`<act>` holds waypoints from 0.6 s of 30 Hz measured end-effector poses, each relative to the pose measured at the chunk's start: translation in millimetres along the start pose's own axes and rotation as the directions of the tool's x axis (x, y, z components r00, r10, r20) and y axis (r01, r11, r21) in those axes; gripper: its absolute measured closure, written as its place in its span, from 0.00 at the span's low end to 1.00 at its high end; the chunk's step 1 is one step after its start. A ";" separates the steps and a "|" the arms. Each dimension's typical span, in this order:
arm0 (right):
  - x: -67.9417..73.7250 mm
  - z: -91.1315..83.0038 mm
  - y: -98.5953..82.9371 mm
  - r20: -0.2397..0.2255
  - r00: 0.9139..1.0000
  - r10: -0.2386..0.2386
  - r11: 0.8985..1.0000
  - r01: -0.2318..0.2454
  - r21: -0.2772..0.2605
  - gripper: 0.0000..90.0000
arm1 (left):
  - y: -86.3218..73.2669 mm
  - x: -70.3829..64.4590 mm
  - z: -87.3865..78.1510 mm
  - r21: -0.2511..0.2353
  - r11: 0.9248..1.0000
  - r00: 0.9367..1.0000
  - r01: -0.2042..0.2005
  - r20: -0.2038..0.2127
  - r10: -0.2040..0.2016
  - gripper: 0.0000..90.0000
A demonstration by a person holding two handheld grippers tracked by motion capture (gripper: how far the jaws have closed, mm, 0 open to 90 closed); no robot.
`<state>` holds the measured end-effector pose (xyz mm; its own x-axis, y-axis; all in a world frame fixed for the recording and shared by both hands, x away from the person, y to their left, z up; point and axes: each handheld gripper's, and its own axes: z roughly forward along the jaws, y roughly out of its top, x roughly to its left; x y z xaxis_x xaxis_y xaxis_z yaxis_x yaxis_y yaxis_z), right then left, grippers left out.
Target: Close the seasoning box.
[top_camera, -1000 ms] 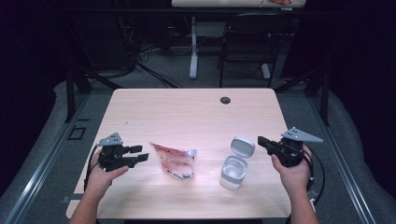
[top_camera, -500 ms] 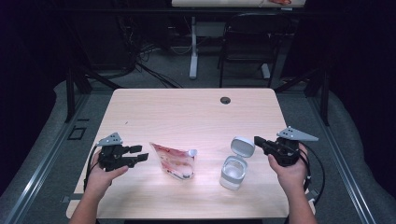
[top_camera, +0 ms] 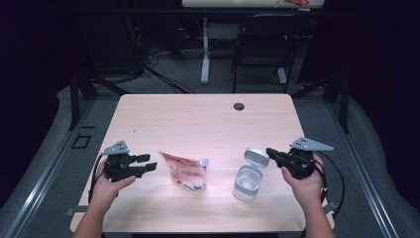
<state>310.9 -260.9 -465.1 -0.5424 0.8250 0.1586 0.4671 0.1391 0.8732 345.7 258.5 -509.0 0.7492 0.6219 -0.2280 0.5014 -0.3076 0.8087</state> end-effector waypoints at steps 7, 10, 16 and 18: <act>6.0 -0.5 -3.3 -0.014 1.000 -0.013 1.000 0.013 0.003 1.00 | -0.1 0.2 -0.8 -0.005 1.000 1.000 0.003 0.000 -0.003 0.54; 11.5 -1.9 -5.5 -0.030 0.999 -0.024 1.000 0.024 0.008 1.00 | 0.0 0.0 -1.2 -0.007 1.000 1.000 0.007 -0.002 -0.007 0.54; 27.0 -3.8 -13.5 -0.072 0.997 -0.041 0.999 0.042 0.016 1.00 | 0.1 0.4 -1.5 -0.008 1.000 1.000 0.007 -0.004 -0.007 0.54; 31.6 -3.8 -15.0 -0.070 0.996 -0.055 0.998 0.056 0.016 1.00 | 0.2 0.2 -1.6 -0.010 1.000 1.000 0.009 -0.004 -0.009 0.54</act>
<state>284.1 -239.0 -471.4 -0.6146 0.7759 0.1421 0.4470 0.1941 0.8732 345.3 259.6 -508.1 0.7429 0.6277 -0.2325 0.5035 -0.2951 0.8121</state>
